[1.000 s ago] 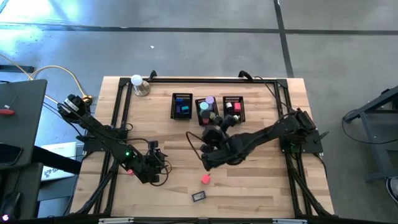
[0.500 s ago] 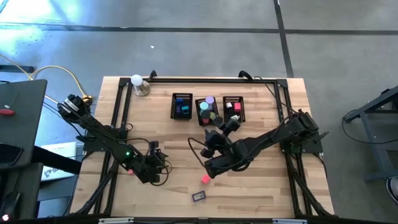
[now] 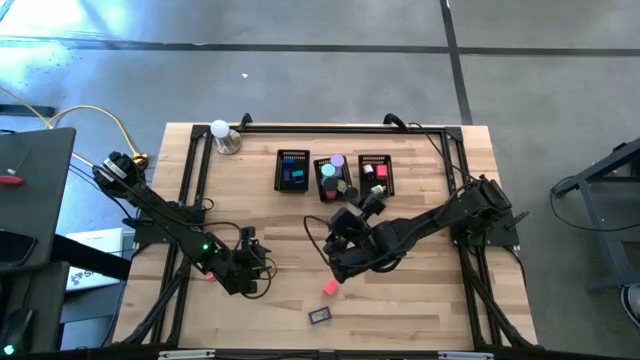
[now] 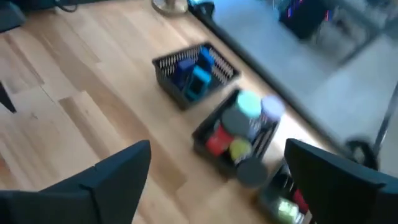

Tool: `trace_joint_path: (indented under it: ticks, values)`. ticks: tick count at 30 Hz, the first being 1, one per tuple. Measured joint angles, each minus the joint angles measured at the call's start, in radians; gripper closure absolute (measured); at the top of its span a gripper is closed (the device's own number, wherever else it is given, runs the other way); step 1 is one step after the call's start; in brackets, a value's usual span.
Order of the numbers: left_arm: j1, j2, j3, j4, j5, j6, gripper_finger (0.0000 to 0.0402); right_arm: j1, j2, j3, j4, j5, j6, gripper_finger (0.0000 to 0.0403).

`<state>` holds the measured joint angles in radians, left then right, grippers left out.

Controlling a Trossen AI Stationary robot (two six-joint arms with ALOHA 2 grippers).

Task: Pick & Place Office items
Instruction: Put the light green hourglass into the black bin

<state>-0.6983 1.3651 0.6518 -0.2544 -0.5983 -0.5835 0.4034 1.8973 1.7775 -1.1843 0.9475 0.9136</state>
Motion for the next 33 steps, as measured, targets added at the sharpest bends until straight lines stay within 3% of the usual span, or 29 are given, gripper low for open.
trace_joint_path:
  ticks: [3,7,8,11,15,22,33]
  values:
    - [0.000,0.000,0.000,-0.006,0.000,0.000,0.0204,0.011,0.000,-0.001,-0.133,-0.055,0.161,0.0035]
    - [0.000,0.000,0.000,-0.010,0.030,0.000,0.0204,0.048,-0.005,-0.035,-0.386,-0.026,0.615,0.0034]
    - [0.000,0.000,0.000,-0.011,0.039,0.000,0.0204,0.063,-0.024,-0.064,-0.379,-0.006,0.656,0.0034]
    - [0.000,0.000,0.000,-0.011,0.047,0.000,0.0204,0.112,-0.118,-0.140,-0.326,0.059,0.639,0.0033]
    - [0.000,0.000,0.000,-0.012,0.045,0.000,0.0204,0.176,-0.203,-0.249,-0.382,0.134,0.752,0.0034]
    - [0.046,0.000,0.000,-0.012,0.039,0.000,0.0204,0.268,-0.267,-0.519,-0.261,0.336,0.921,0.0035]
    - [0.057,0.000,0.000,0.001,0.038,0.000,0.0204,0.181,-0.267,-0.677,0.003,0.308,0.891,0.0035]
